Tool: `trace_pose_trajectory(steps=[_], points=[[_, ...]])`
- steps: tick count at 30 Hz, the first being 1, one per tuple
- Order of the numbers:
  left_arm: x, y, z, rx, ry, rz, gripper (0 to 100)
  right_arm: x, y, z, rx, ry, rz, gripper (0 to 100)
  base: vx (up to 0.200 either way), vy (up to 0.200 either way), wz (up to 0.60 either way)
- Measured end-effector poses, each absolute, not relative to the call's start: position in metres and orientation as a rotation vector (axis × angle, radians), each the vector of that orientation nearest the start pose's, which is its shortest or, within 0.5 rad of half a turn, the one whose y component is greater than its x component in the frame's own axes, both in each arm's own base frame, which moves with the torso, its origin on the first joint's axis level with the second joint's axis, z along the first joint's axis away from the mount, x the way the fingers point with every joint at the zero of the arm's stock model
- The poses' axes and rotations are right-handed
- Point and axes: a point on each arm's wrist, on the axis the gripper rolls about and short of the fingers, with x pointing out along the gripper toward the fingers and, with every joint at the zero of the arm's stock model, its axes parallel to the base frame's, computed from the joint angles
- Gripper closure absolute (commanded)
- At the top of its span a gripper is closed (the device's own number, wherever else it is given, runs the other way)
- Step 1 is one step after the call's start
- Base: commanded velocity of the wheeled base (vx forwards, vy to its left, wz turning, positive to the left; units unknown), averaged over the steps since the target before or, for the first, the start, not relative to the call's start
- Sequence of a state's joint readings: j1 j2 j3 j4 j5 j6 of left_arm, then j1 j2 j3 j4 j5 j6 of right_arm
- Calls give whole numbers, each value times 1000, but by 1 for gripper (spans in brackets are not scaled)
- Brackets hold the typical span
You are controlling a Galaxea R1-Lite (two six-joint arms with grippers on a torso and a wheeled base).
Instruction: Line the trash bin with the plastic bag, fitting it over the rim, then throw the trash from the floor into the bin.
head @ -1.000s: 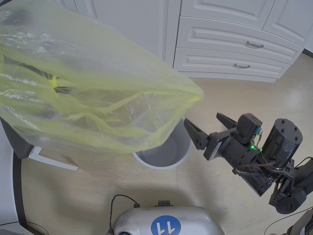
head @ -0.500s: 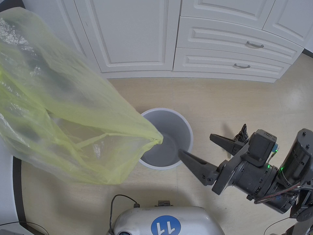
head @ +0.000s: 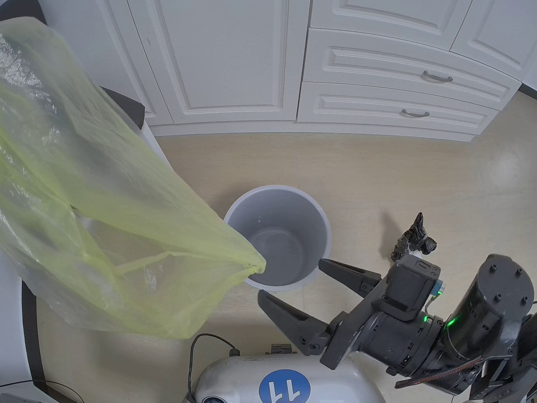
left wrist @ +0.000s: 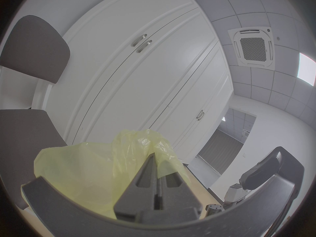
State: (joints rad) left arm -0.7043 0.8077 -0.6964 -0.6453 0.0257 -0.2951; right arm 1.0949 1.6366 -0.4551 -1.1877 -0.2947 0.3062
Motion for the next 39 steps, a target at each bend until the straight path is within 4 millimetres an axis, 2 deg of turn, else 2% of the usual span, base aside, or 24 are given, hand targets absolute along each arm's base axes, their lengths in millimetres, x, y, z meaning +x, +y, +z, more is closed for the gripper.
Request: trace_pose_trajectory(steps=[13, 18, 21, 33, 39], points=[[48, -40, 325, -474, -413, -737, 100, 126, 247, 151, 328, 106, 785, 0, 0, 0, 0], [47, -39, 326, -476, -417, -738, 100, 135, 249, 165, 408, 12, 749, 0, 0, 0, 0], [48, -40, 326, -480, -420, -738, 100, 139, 249, 167, 418, -7, 729, 0, 0, 0, 0], [48, -41, 327, -492, -425, -752, 100, 146, 265, 144, 389, 38, 725, 0, 0, 0, 0], [49, -43, 327, -492, -419, -759, 100, 155, 282, 141, 449, -25, 674, 0, 0, 0, 0]])
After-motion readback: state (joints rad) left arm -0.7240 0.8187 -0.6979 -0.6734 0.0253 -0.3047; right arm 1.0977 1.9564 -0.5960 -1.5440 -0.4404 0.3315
